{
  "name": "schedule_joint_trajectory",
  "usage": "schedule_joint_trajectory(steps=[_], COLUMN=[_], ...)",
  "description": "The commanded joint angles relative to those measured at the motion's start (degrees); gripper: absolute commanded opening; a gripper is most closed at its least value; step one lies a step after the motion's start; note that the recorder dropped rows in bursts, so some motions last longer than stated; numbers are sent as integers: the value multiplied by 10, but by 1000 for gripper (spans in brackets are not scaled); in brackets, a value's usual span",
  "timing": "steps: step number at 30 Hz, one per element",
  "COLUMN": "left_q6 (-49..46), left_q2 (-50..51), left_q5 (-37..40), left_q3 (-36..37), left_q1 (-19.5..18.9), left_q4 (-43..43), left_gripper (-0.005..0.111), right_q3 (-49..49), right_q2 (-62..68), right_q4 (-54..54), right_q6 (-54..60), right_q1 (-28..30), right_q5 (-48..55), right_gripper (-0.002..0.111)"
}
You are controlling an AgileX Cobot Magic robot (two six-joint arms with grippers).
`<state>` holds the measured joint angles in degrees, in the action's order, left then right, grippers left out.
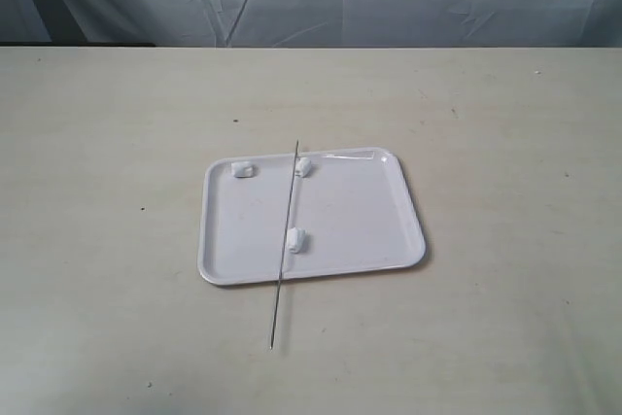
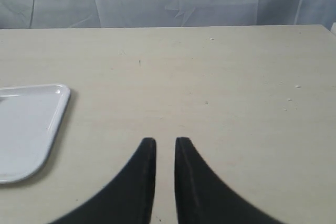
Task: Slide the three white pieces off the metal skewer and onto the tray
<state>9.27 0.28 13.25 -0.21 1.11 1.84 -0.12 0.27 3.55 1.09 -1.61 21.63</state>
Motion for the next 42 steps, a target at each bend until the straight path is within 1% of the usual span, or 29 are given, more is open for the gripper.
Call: schedule_joint_trajectory(steps=[1,3,8,21,23,25,26,27,42], left_q6=[-24,-37,-84,-97,-98,-98,-98,-98,-98], left_q2=[-3,-3,-3,-3,-3,-3,-3,-3,-3], left_q5=[-1,-1,-1,-1,-7,-9,-9,-9,-13], left_q3=[2,2,2,2,2,2,2,2,2], left_q1=[-40,-51,-55,-55,-55,-55,-55,-55,-55], left_q4=[-7,-11,-24,-24,-27,-27,-27,-27,-27], left_gripper=[0,0,0,0,0,0,0,0,0], right_q3=[1,1,1,1,1,1,1,1,1], right_q2=[-3,-3,-3,-3,-3,-3,-3,-3,-3], right_q4=[2,2,-11,-10,-39,-44,-44,-44,-44], right_q6=[5,5,5,4,4,4,4,4,4], right_q1=[-1,-1,-1,-1,-1,-1,-1,-1,-1], right_q5=[-6,-6,-8,-9,-9,-9,-9,-9,-10], right_gripper=[14,14,14,14,14,12,7,-1,-1])
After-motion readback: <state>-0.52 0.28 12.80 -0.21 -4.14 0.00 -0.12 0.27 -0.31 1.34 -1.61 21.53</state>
